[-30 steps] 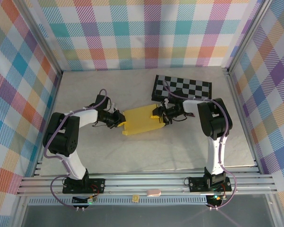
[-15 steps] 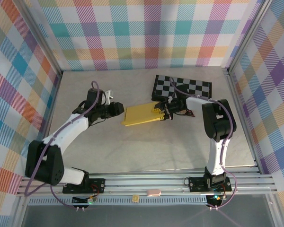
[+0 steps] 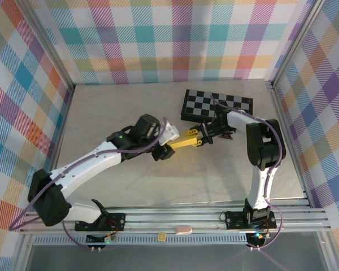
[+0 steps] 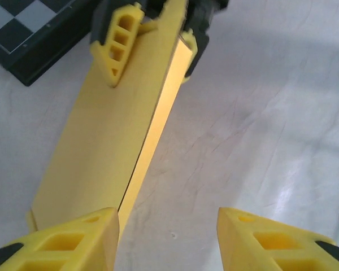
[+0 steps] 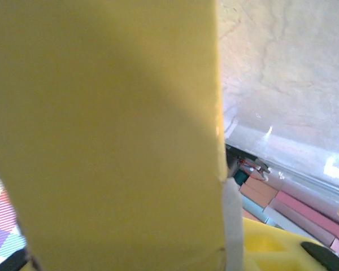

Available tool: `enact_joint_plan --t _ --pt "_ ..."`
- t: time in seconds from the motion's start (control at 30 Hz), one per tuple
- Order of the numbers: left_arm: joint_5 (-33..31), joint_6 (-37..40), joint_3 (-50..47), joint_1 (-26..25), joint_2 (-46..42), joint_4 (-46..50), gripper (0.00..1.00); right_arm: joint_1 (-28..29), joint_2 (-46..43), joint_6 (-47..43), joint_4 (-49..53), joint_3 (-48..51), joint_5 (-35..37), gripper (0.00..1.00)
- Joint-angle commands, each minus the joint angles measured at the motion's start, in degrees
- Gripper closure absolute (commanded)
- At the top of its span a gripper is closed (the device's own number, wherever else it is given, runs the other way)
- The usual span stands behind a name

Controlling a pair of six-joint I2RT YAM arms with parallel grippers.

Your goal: Fold the paper box

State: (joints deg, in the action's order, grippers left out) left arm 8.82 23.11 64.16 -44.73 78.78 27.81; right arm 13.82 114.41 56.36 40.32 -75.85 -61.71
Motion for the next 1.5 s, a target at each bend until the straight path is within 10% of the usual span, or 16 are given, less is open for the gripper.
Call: enact_joint_plan --t 0.0,0.7,1.47 --pt "-11.3 10.8 1.2 -2.7 4.0 3.7 0.50 -0.2 -2.1 -0.9 5.4 1.2 -1.9 0.63" --pt "-22.6 12.4 0.5 -4.1 8.1 -9.0 0.47 -1.0 -2.9 -0.4 5.6 3.7 -2.4 0.67" --pt "-10.9 16.8 3.7 -2.1 11.3 0.7 0.18 -1.2 -2.7 0.2 6.2 2.5 -2.1 0.69"
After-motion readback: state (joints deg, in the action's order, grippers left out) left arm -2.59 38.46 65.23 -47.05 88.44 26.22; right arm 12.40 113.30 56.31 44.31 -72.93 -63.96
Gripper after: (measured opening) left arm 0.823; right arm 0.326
